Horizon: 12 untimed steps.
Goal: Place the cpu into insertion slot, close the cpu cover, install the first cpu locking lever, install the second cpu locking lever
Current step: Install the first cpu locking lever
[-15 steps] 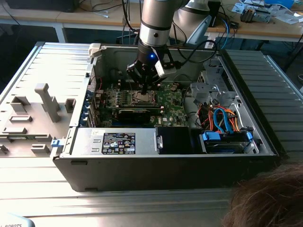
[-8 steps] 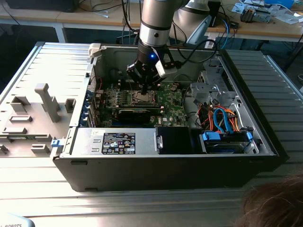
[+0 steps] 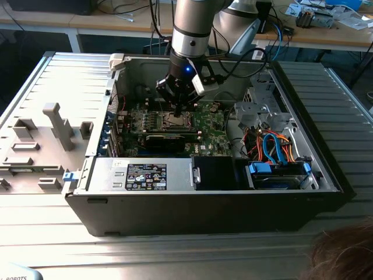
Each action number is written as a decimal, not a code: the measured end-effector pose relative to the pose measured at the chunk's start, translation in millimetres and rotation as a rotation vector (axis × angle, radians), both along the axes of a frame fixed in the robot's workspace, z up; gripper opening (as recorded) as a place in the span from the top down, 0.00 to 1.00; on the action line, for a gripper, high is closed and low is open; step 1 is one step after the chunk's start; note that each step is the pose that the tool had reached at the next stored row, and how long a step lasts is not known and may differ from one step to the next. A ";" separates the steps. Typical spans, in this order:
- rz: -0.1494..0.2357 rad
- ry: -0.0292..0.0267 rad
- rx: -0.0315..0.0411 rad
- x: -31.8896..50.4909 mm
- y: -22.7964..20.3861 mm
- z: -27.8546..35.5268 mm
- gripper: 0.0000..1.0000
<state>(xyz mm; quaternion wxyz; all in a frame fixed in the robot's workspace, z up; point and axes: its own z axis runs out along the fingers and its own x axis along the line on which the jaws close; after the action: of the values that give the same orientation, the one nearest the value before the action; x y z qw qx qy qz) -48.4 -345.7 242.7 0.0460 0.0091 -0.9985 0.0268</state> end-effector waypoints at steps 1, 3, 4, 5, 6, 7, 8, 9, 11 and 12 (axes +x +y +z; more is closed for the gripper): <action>0.002 0.0000 0.0000 0.0 0.0 0.0 0.89; 0.007 0.0000 0.0000 0.0 0.0 0.0 0.89; 0.011 0.0000 0.0000 0.0 0.0 0.0 0.89; 0.015 0.0000 0.0000 0.0 0.0 0.0 0.89; 0.018 0.0000 0.0000 0.0 0.0 0.0 0.89; 0.020 0.0000 0.0000 0.0 0.0 0.0 0.89; 0.023 0.0000 0.0000 0.0 0.0 0.0 0.89; 0.026 0.0000 0.0000 0.0 0.0 0.0 0.89; 0.033 0.0000 0.0000 0.0 0.0 0.0 0.89; 0.035 0.0000 0.0000 0.0 0.0 0.0 0.89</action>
<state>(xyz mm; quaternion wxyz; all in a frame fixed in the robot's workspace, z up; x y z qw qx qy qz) -48.4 -345.7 242.7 0.0456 0.0265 -0.9982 0.0276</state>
